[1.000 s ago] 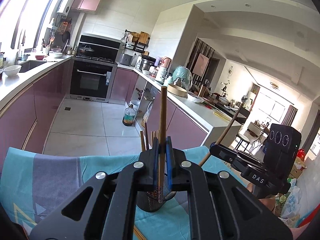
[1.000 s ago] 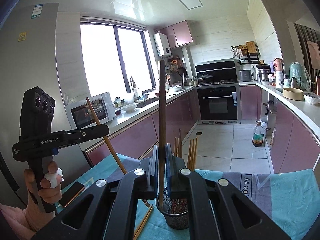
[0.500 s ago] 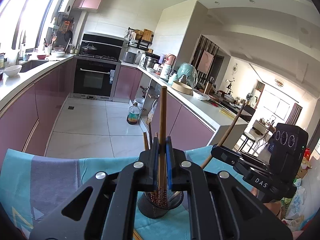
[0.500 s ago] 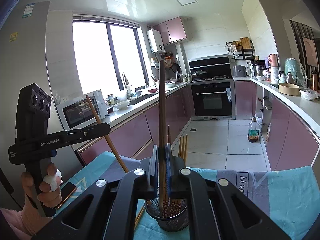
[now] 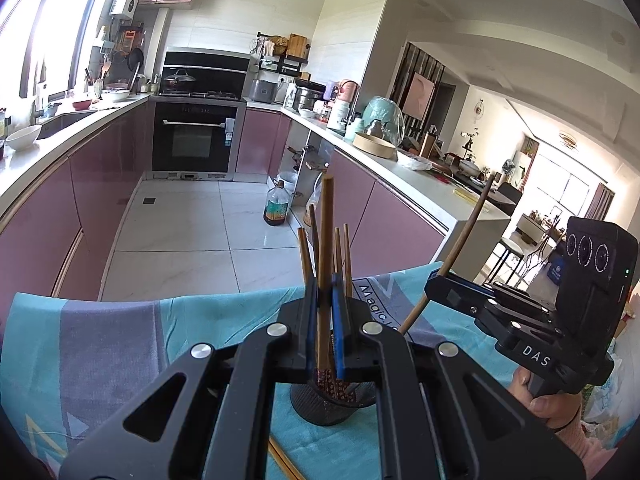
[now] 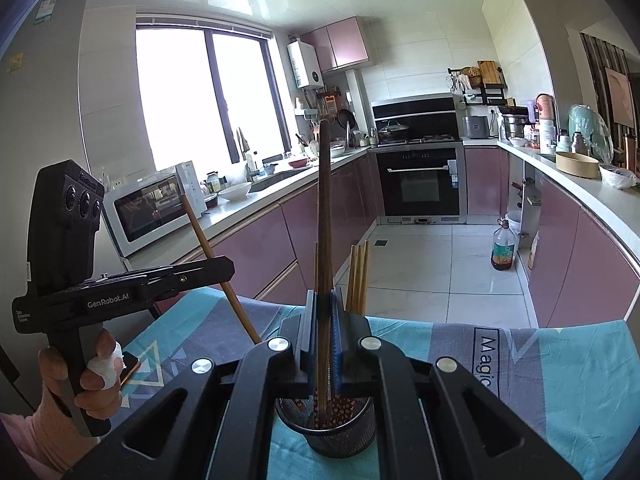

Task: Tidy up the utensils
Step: 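Lower the left gripper's chopstick into the mesh cup while the right gripper lowers its own, then open both grippers to release the chopsticks in the cup and withdraw, then lower the left gripper toward a remaining chopstick while the right gripper approaches the other, then close the left gripper on a chopstick and lift it while the right gripper grasps the last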

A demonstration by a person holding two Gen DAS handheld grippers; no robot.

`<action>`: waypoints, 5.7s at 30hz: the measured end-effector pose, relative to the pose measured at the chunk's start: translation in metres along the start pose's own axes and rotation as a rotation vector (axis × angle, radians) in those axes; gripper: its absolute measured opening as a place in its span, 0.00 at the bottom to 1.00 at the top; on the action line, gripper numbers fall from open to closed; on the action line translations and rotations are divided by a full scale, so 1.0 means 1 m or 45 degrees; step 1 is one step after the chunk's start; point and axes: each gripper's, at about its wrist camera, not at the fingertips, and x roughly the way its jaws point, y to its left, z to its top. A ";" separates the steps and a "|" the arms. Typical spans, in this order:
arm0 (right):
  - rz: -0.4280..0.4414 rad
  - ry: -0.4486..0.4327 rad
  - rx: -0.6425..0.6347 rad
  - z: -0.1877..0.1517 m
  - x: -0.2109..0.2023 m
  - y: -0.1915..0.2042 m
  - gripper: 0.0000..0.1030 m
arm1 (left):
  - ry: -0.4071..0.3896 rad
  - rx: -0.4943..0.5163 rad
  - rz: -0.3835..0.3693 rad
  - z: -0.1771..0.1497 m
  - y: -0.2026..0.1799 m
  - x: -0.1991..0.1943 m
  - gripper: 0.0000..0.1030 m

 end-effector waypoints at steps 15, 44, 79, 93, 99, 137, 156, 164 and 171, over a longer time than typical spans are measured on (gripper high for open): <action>0.000 0.085 0.002 -0.010 0.021 -0.001 0.05 | 0.112 0.073 0.042 -0.001 -0.007 0.020 0.07; -0.030 0.179 0.048 -0.013 0.053 -0.009 0.06 | 0.220 0.060 0.063 0.007 0.005 0.084 0.08; 0.174 0.356 -0.020 -0.091 0.021 0.041 0.29 | 0.243 -0.035 0.240 -0.115 0.063 0.019 0.54; 0.208 0.598 0.037 -0.148 0.061 0.066 0.29 | 0.360 -0.125 0.264 -0.170 0.077 0.022 0.54; 0.149 0.615 -0.018 -0.156 0.062 0.075 0.29 | 0.388 -0.135 0.262 -0.180 0.080 0.022 0.54; 0.072 0.619 0.019 -0.154 0.058 0.052 0.23 | 0.518 0.142 0.219 -0.205 0.030 0.055 0.48; -0.010 0.601 -0.039 -0.145 0.090 0.062 0.18 | 0.508 0.068 0.283 -0.186 0.055 0.073 0.31; -0.026 0.605 -0.028 -0.143 0.095 0.060 0.11 | 0.498 0.056 0.305 -0.186 0.053 0.076 0.24; -0.015 0.606 -0.004 -0.142 0.094 0.056 0.05 | 0.493 0.024 0.309 -0.187 0.054 0.076 0.14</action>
